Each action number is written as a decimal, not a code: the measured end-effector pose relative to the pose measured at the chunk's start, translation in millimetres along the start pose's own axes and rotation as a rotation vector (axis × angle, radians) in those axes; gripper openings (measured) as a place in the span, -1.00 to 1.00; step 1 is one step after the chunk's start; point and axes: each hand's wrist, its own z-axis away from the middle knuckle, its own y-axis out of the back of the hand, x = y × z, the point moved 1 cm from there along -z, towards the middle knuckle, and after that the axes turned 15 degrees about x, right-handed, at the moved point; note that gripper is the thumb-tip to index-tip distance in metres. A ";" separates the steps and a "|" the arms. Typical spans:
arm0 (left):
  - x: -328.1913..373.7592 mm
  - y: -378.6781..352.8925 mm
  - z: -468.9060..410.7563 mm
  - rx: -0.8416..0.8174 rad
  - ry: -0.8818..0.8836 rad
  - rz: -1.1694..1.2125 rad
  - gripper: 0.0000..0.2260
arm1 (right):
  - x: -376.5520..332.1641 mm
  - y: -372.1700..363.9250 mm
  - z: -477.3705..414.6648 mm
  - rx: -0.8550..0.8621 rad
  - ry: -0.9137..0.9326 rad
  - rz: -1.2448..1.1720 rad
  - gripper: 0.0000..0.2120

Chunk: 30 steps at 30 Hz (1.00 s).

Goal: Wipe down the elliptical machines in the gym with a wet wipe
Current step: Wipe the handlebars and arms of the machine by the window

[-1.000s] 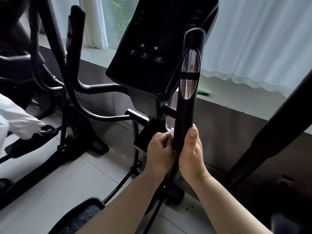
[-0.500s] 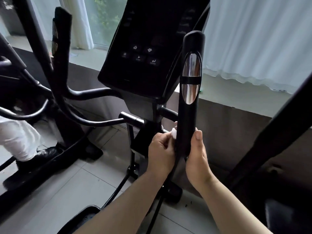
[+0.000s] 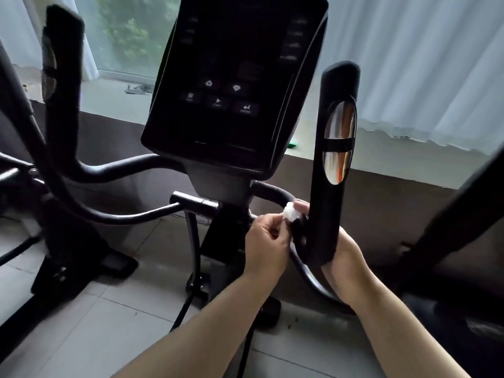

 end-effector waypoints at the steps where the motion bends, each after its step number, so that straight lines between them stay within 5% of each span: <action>1: 0.8 -3.3 -6.3 -0.002 -0.029 -0.034 -0.92 | -0.1 1.1 1.5 0.009 0.000 0.008 -0.41; 7: 12.3 -15.8 -43.7 -0.028 -0.220 -0.183 -0.87 | -7.6 -2.0 4.7 0.104 -0.080 -0.058 -0.69; 14: 10.2 -20.4 -44.7 0.092 -0.265 -0.201 -0.88 | -6.9 -7.1 13.4 0.169 -0.050 -0.069 -0.67; 19: 7.9 2.2 -28.2 -0.108 -0.303 -0.164 -0.86 | -5.8 -5.8 15.4 0.180 -0.064 -0.048 -0.29; 26: 10.0 -8.9 -58.7 0.277 -0.314 -0.449 -0.84 | -13.5 -12.6 20.2 0.067 -0.094 -0.010 -0.83; 30: 14.1 -18.5 -42.9 0.182 -0.348 -0.384 -0.86 | -4.4 4.2 7.4 0.113 -0.087 0.053 -0.59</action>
